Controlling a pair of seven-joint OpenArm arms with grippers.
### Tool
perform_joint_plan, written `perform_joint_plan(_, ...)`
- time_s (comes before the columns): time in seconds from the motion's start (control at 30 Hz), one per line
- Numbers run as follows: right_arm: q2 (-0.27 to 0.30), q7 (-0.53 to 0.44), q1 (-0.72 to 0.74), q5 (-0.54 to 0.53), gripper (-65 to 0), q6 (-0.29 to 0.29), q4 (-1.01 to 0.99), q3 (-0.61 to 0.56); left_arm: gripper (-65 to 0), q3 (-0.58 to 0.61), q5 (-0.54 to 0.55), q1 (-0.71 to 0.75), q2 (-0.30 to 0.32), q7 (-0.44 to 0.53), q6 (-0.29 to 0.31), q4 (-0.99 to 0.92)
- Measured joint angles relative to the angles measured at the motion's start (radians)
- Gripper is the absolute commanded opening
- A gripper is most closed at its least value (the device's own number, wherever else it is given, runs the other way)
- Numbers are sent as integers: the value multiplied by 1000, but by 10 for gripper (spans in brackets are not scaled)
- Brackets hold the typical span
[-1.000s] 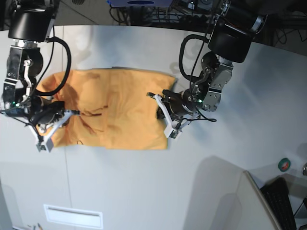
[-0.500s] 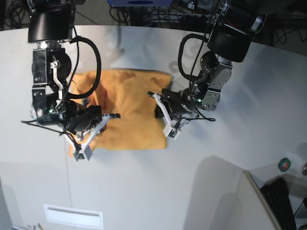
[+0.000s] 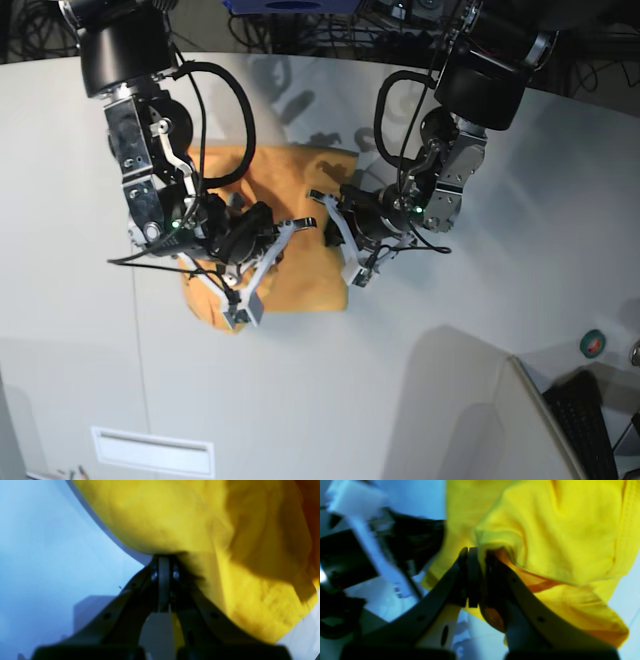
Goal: Layout the t-shirt on the table in an organized manner, then fold the t-shirt properly
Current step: 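Fold the strip end held by the right gripper over toward the left gripper, then press the fold down with the right gripper and withdraw the left gripper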
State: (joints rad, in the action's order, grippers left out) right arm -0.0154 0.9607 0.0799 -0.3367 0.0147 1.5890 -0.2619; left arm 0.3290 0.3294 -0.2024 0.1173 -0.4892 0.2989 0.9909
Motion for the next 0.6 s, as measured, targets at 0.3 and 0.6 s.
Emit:
perform_joint_plan(0.3,-51,-14,36,3,-650,0,-117,-13,-650,-3,3,0,16,3,7,0)
perform_joint_plan(0.6,-73,-16,102,-1,-650,0,-193,-13,-650,-1,4,0,23,4,7,1)
